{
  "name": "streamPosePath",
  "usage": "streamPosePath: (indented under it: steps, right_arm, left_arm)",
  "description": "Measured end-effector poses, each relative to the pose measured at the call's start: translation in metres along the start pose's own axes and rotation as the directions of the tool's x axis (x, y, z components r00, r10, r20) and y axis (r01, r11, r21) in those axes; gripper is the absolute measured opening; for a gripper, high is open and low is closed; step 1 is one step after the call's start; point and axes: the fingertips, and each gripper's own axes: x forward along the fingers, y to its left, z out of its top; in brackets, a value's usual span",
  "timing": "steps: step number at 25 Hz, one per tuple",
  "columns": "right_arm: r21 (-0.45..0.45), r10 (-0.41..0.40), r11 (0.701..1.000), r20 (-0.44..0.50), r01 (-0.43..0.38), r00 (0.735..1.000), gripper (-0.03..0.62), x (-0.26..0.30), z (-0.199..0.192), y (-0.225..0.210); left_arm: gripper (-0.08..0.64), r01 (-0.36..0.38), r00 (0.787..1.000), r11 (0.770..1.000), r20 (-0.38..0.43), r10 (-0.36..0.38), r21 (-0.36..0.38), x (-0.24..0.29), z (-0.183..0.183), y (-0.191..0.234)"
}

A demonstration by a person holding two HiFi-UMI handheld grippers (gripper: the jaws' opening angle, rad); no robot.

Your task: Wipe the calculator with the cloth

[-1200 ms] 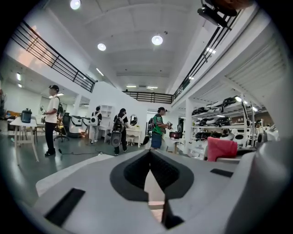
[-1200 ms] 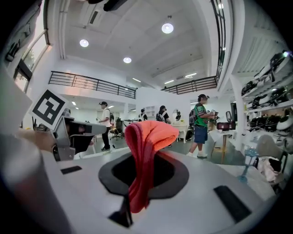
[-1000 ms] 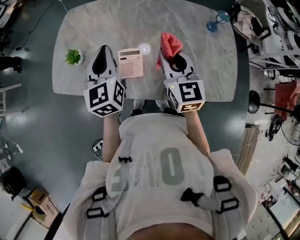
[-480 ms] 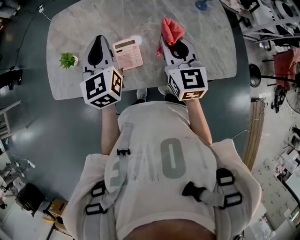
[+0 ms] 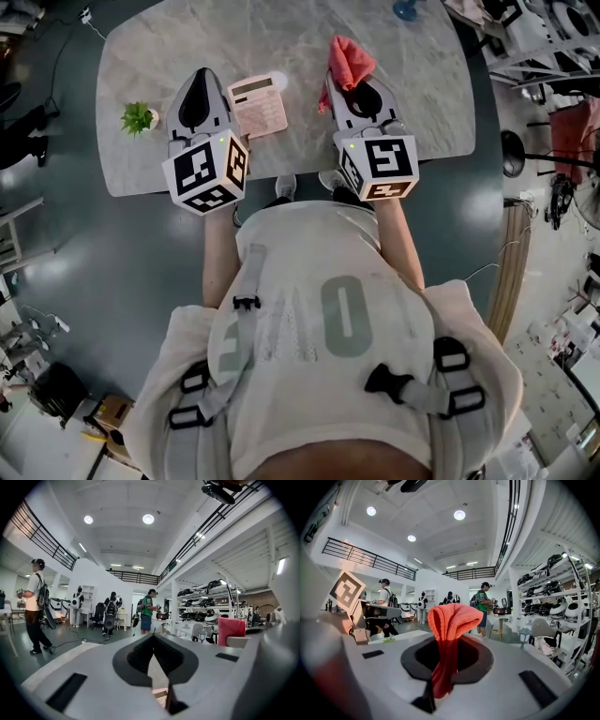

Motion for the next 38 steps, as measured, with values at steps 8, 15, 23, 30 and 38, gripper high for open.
streamPosePath:
  steps: [8, 15, 23, 30, 38]
  right_arm:
    - [-0.017, 0.032, 0.999, -0.007, -0.032, 0.999, 0.057, 0.008, -0.002, -0.001]
    - [-0.269, 0.111, 0.954, -0.089, -0.131, 0.99, 0.057, 0.043, 0.014, 0.018]
    - [-0.647, 0.17, 0.666, -0.353, -0.371, 0.92, 0.057, 0.102, -0.017, 0.05]
    - [-0.741, 0.15, 0.403, -0.525, -0.537, 0.838, 0.057, 0.137, -0.066, 0.077]
    - [-0.722, 0.091, 0.239, -0.649, -0.649, 0.755, 0.057, 0.151, -0.122, 0.09]
  left_arm:
    - [0.02, -0.037, 0.999, 0.999, 0.008, 0.037, 0.009, 0.002, 0.002, 0.005]
    - [0.02, -0.085, 0.996, 0.996, -0.002, 0.085, -0.007, -0.005, -0.001, 0.028]
    - [0.02, -0.158, 0.987, 0.986, -0.013, 0.157, -0.051, -0.016, -0.015, 0.052]
    - [0.02, -0.21, 0.977, 0.974, -0.037, 0.208, -0.079, -0.024, -0.027, 0.07]
    - [0.02, -0.248, 0.968, 0.965, -0.053, 0.244, -0.088, -0.032, -0.033, 0.086]
